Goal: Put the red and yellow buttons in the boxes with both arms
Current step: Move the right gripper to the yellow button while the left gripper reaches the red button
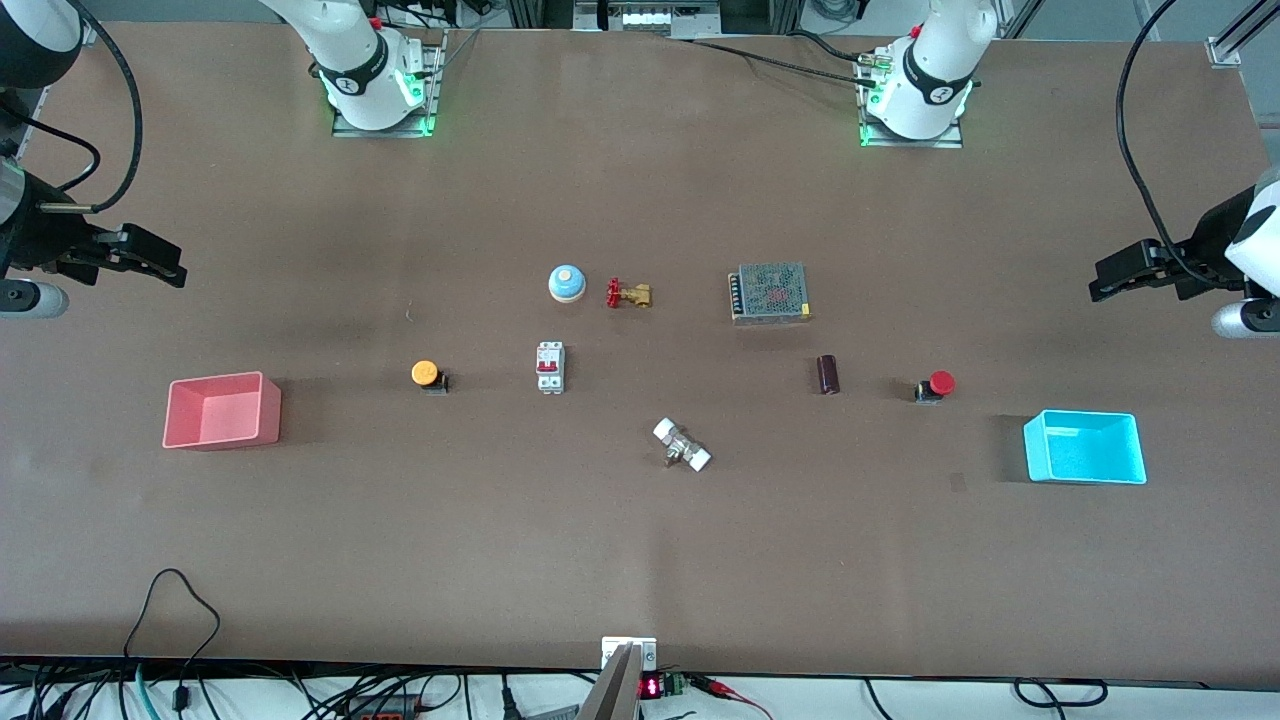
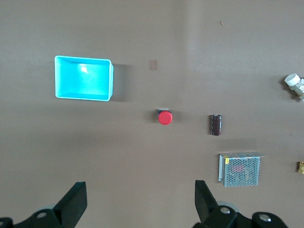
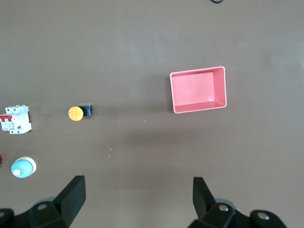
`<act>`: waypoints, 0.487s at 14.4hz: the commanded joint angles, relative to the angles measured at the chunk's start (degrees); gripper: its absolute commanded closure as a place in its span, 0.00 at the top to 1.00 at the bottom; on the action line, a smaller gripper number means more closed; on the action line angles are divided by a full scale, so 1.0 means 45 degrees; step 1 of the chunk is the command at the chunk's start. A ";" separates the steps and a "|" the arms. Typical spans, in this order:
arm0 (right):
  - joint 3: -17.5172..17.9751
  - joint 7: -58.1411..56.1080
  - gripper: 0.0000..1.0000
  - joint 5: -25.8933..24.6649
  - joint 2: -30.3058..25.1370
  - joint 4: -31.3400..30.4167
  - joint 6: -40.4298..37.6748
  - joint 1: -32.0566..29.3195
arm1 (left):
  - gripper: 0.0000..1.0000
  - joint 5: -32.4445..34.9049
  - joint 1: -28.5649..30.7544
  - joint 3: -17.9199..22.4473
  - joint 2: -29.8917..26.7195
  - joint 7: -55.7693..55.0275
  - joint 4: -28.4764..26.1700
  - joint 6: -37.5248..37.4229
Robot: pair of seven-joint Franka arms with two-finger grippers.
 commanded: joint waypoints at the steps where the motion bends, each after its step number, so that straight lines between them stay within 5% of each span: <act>1: 0.0036 -0.0242 1.00 -0.0091 -0.0076 -0.0102 -0.0112 -0.0024 | 1.00 0.0169 0.0082 -0.0016 -0.0497 0.0273 -0.0588 0.0004; 7: 0.0075 -0.0281 1.00 -0.0052 0.0665 -0.0063 0.0083 0.0073 | 1.00 0.0169 -0.0094 -0.0153 0.0027 0.0331 -0.0920 -0.0230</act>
